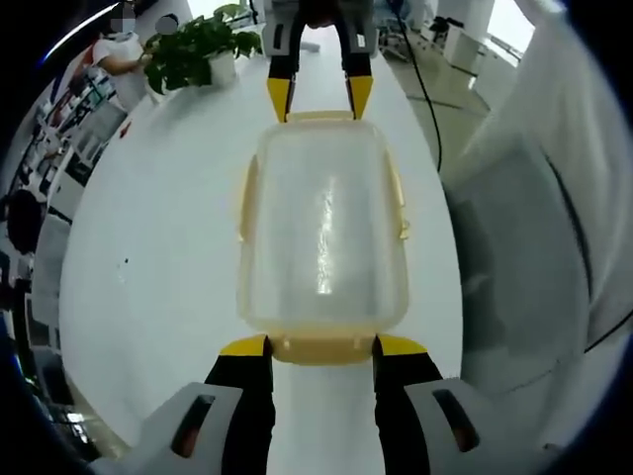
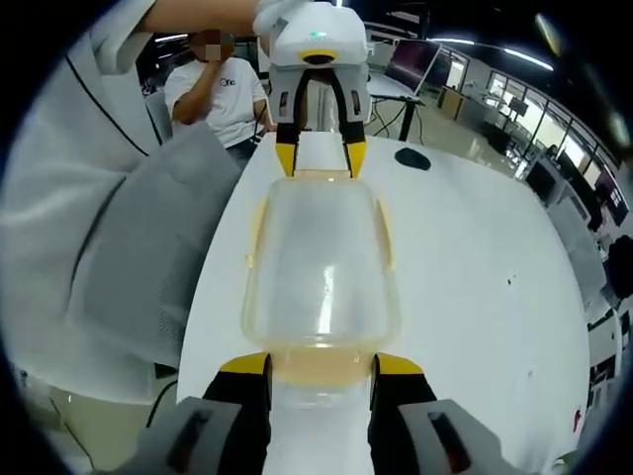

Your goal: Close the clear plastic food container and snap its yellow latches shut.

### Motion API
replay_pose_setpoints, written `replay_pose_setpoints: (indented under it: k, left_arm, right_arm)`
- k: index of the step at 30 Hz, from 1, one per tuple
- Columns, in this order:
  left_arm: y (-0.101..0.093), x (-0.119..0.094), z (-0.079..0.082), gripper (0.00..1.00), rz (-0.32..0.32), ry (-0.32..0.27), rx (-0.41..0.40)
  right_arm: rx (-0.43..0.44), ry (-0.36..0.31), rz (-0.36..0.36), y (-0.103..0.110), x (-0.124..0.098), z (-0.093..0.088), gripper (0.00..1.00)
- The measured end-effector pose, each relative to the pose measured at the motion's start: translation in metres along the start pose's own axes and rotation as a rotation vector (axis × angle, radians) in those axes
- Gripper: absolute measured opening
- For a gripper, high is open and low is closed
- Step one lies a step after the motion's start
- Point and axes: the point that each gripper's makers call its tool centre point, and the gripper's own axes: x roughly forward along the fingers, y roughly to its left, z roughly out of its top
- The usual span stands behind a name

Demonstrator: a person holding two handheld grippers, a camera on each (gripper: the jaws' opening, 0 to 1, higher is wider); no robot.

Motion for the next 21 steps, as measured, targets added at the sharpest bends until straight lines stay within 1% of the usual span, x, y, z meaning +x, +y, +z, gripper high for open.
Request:
replay_pose_setpoints:
  k: [5, 11, 15, 21]
  left_arm:
    - [0.003, 0.009, 0.003, 0.37, 0.002, 0.001, -0.002]
    - [0.003, 0.024, 0.008, 0.37, -0.005, -0.002, -0.004]
    - [0.002, 0.032, 0.012, 0.37, -0.008, 0.001, 0.014]
    - [0.005, 0.046, 0.012, 0.37, -0.021, 0.004, 0.011]
  right_arm:
    - [0.003, 0.002, 0.005, -0.003, 0.001, -0.008, 0.37]
    - [0.006, 0.018, 0.012, -0.003, 0.004, -0.023, 0.37]
    - [0.004, 0.024, 0.014, -0.002, 0.005, -0.030, 0.37]
    - [0.017, 0.030, 0.020, -0.004, 0.009, -0.038, 0.37]
